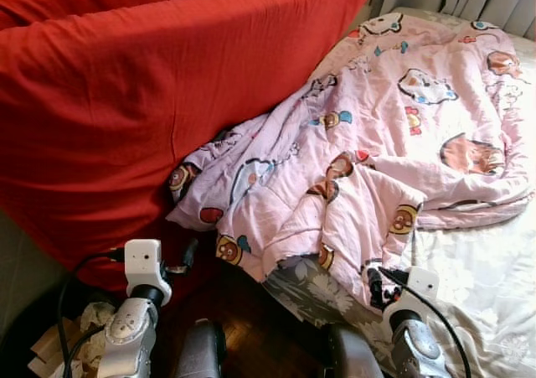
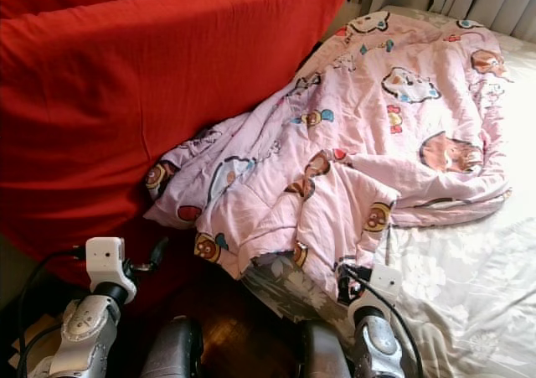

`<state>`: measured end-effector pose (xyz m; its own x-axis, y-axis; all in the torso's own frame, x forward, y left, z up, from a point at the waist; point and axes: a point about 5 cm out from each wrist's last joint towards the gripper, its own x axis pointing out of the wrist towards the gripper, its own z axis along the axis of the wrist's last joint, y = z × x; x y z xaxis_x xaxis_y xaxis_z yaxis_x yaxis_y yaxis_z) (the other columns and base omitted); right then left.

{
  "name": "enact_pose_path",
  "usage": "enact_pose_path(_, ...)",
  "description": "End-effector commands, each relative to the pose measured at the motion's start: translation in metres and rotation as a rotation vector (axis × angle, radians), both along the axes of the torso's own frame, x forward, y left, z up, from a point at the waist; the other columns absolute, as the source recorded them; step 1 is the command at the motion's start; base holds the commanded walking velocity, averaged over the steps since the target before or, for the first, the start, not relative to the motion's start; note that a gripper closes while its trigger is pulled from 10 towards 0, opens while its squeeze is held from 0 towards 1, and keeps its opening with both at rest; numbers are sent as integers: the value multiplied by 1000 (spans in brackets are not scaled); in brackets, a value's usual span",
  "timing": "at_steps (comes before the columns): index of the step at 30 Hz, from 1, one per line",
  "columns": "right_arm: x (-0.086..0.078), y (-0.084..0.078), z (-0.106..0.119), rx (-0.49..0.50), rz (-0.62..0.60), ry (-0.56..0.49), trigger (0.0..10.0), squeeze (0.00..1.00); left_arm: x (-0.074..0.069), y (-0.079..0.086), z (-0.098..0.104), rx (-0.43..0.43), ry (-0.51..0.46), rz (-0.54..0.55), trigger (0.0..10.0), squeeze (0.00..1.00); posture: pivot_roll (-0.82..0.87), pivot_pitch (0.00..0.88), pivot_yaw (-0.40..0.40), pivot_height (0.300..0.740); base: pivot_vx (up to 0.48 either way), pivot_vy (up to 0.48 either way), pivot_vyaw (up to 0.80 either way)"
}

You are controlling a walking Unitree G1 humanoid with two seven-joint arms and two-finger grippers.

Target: Clean up the room

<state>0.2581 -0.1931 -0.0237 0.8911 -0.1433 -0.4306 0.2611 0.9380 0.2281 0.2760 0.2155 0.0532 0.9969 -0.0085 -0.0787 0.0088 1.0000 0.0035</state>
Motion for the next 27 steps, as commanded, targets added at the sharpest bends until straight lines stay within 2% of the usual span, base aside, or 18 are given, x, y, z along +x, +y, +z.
enact_pose_path(1,-6,1,-6,13,-11,39,10000,149,-6,6,-5,4,26,16,10000,0,91,192,0,608,0,0,0)
enact_pose_path(2,-7,2,-8,13,-5,56,10000,0,-6,6,-5,5,26,16,10000,0,96,194,2,608,0,0,0)
enact_pose_path(17,-2,-4,-5,-12,-10,73,10000,0,-10,7,-1,5,21,11,10000,0,112,235,7,608,0,0,0)
enact_pose_path(23,2,-13,-1,-49,-48,66,10000,0,-16,8,-4,8,36,12,10000,0,112,245,8,608,0,0,0)
enact_pose_path(27,1,-10,-2,-45,-25,71,10000,0,-19,9,-5,9,42,16,10000,0,115,246,5,608,0,0,0)
